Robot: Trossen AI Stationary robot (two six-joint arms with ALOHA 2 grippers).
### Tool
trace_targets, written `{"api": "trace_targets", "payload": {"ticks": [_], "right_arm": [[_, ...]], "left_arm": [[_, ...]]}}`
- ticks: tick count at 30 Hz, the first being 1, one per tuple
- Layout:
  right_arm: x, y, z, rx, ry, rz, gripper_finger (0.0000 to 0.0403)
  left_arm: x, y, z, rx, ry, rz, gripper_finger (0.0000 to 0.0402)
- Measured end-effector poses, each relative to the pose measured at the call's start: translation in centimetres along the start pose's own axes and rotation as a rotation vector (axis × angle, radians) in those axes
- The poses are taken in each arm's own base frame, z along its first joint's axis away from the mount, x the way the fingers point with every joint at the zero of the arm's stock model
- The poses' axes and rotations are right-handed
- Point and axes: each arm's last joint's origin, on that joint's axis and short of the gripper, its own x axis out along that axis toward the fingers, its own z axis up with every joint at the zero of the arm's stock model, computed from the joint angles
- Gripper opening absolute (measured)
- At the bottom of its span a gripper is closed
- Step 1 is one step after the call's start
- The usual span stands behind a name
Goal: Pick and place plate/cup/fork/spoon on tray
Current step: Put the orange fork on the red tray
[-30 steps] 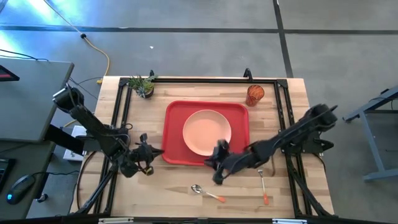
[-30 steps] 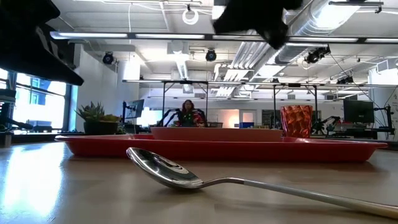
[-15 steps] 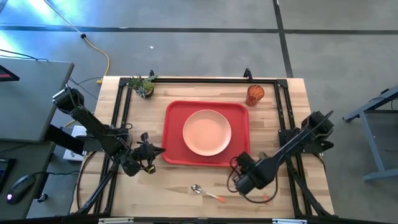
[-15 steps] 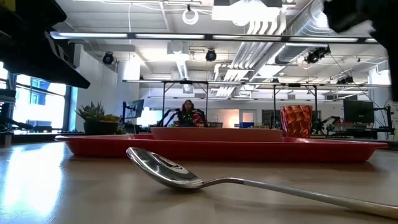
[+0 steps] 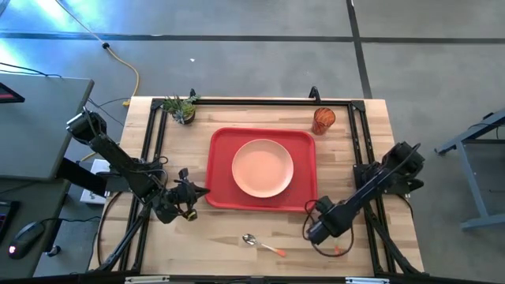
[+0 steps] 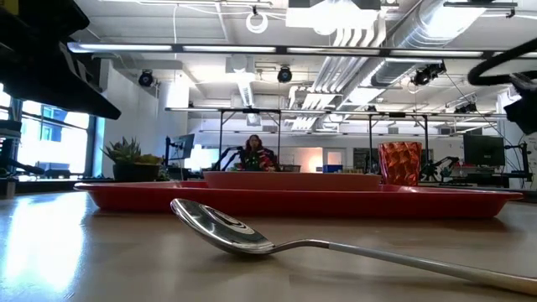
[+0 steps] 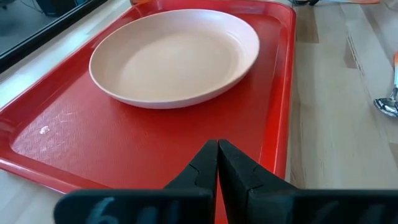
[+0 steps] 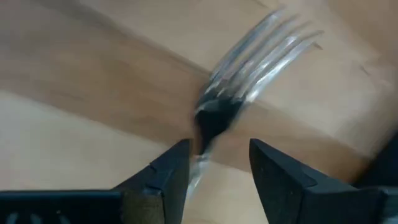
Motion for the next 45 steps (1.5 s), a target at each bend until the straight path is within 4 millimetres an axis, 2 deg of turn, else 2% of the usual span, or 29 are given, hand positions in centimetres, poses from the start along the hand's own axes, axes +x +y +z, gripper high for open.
{"api": "trace_targets", "payload": {"ticks": [7,10,15,17,19,23,26,31,34,36,45], "right_arm": [[0.9,-0.5,-0.4,0.048,-0.006,0.011,0.0147],[1.0,-0.4,-0.4,0.049,0.010,0.019,0.0112],[1.0,-0.1,-0.5,0.023,0.011,0.049,0.0022],[0.9,-0.2,-0.4,0.011,-0.006,0.049,0.0009],[0.6,-0.3,-0.3,0.011,-0.017,0.062,0.0017],[-0.8,-0.4,0.1,0.016,-0.069,0.109,0.0009],[-3.5,-0.9,0.3,0.030,-0.116,0.195,0.0005],[-8.0,-3.7,0.8,0.146,-0.277,0.270,0.0009],[-9.7,-5.5,2.7,0.274,-0.471,0.333,0.0005],[-10.4,-5.9,4.2,0.371,-0.571,0.369,0.0005],[-9.3,-4.9,13.0,0.394,-0.551,0.180,0.0007]], "left_arm": [[0.0,-0.1,0.0,-0.009,0.009,-0.016,0.0003],[0.0,-0.1,0.0,-0.017,0.008,-0.019,0.0003],[0.0,-0.1,0.0,-0.017,0.011,-0.023,0.0003],[0.0,-0.1,0.0,-0.017,0.017,-0.030,0.0003],[0.0,-0.1,0.0,-0.016,0.018,-0.032,0.0003],[0.0,-0.1,0.0,-0.008,0.013,-0.026,0.0003],[0.0,-0.1,0.0,0.002,0.003,-0.011,0.0003],[0.0,0.0,0.1,0.007,-0.003,-0.001,0.0003],[0.2,0.1,0.1,0.002,-0.005,0.009,0.0003],[0.2,0.1,0.2,-0.007,-0.007,0.009,0.0003],[0.2,0.0,0.3,0.028,-0.016,0.004,0.0003]]}}
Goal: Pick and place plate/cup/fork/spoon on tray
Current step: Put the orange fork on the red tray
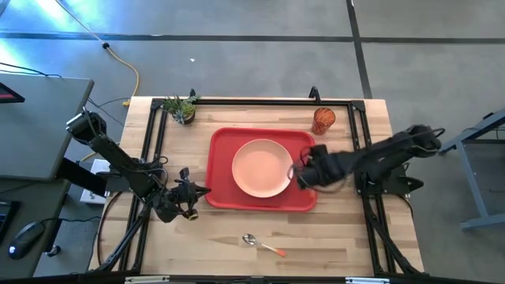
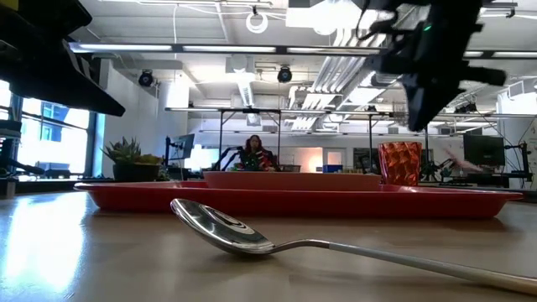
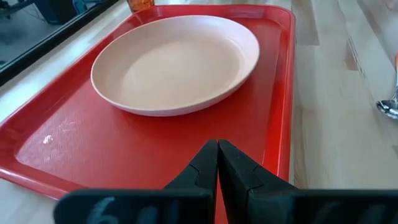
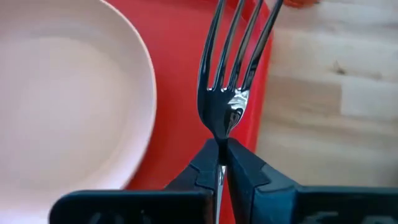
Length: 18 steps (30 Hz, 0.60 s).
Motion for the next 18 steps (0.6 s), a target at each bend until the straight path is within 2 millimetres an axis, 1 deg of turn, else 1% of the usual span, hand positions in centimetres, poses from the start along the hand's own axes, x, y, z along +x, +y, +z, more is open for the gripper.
{"api": "trace_targets", "payload": {"ticks": [4,8,12,15,18], "right_arm": [[2.1,0.8,2.1,-0.007,0.028,-0.025,0.0007],[3.7,1.3,2.9,-0.007,0.060,-0.048,0.0007],[5.5,2.2,3.0,-0.017,0.093,-0.055,0.0007],[7.1,3.1,2.5,-0.044,0.114,-0.059,0.0007],[8.4,3.5,1.8,-0.060,0.129,-0.098,0.0007]], "left_arm": [[0.0,0.0,0.0,0.009,0.001,-0.002,0.0003],[0.0,-0.1,-0.1,0.019,0.025,-0.038,0.0003],[0.0,-0.2,-0.1,0.016,0.041,-0.063,0.0003],[0.0,-0.2,-0.2,0.003,0.048,-0.075,0.0003],[-0.1,-0.3,-0.2,0.000,0.055,-0.087,0.0003]]}}
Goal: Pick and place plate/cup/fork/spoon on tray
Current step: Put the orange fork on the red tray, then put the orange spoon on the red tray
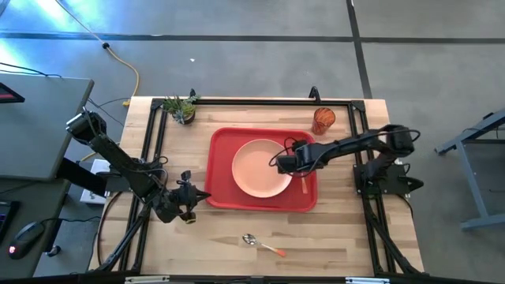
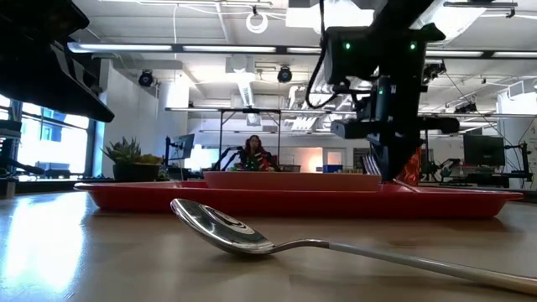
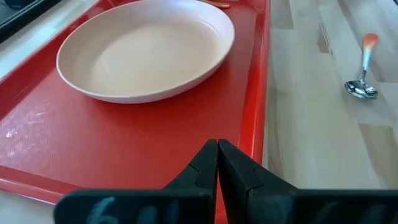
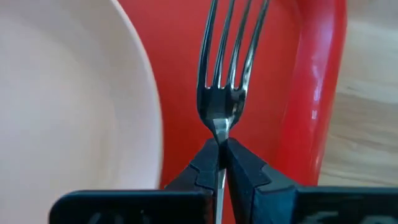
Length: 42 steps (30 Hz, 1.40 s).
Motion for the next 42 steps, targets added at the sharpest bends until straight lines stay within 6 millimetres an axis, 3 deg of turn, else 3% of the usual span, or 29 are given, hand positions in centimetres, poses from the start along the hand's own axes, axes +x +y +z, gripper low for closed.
{"api": "trace_targets", "payload": {"ticks": [8,16,23,28,33,37,42], "right_arm": [[1.2,0.4,-0.1,0.009,-0.008,-0.024,0.0011],[1.4,0.8,0.5,0.047,0.010,0.022,0.0064],[1.2,0.5,0.4,-0.009,0.057,0.014,0.0093],[-0.1,0.3,-0.1,-0.109,0.055,0.046,0.0102],[-3.0,1.0,-3.4,-0.209,-0.118,0.153,0.0103],[-5.9,0.8,-7.6,-0.256,-0.284,0.270,0.0103],[-7.9,1.2,-12.5,-0.302,-0.302,0.473,0.0103]], "left_arm": [[0.0,0.0,0.0,-0.015,0.000,0.000,0.0003],[0.0,0.0,0.0,-0.022,0.004,-0.006,0.0003],[0.0,0.0,0.0,0.007,0.005,-0.008,0.0003],[0.0,0.0,0.0,0.011,-0.001,0.005,0.0003],[0.0,0.0,0.0,0.006,-0.001,0.005,0.0003],[-0.1,-0.1,0.0,-0.030,-0.001,-0.004,0.0003],[-0.3,-0.3,-0.1,-0.032,-0.003,-0.016,0.0003]]}}
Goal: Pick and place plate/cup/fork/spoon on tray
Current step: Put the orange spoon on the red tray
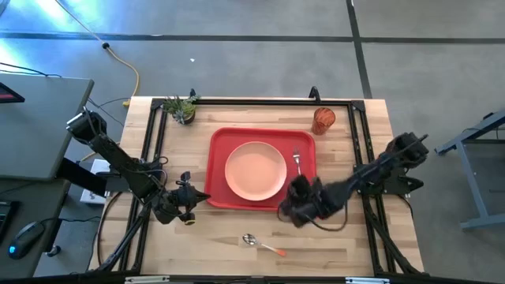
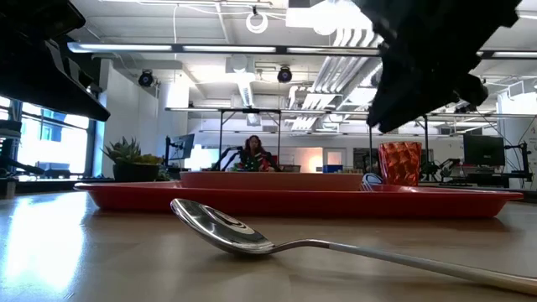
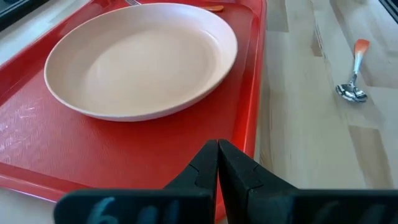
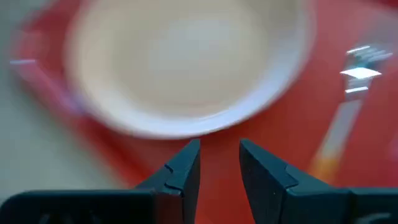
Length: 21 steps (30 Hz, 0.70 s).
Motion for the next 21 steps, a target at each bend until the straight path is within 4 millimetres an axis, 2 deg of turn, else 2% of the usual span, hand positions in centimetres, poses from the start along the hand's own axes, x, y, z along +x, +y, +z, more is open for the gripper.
{"api": "trace_targets", "payload": {"ticks": [3,6,9,14,21], "right_arm": [[-0.3,2.5,-2.1,-0.020,-0.047,0.168,0.0103],[0.4,5.3,-4.4,-0.037,-0.161,0.332,0.0103],[1.5,7.1,-6.4,-0.119,-0.164,0.446,0.0103],[1.9,8.9,-8.1,-0.272,-0.038,0.404,0.0103],[1.4,12.2,-7.6,-0.376,0.028,0.297,0.0103]], "left_arm": [[0.0,0.0,0.0,-0.006,-0.004,0.004,0.0003],[0.0,0.0,0.0,-0.006,-0.006,0.008,0.0003],[0.0,0.0,0.0,0.001,-0.009,0.012,0.0003],[0.0,0.1,0.0,0.035,-0.014,0.023,0.0003],[0.1,0.1,0.1,0.065,-0.020,0.034,0.0003]]}}
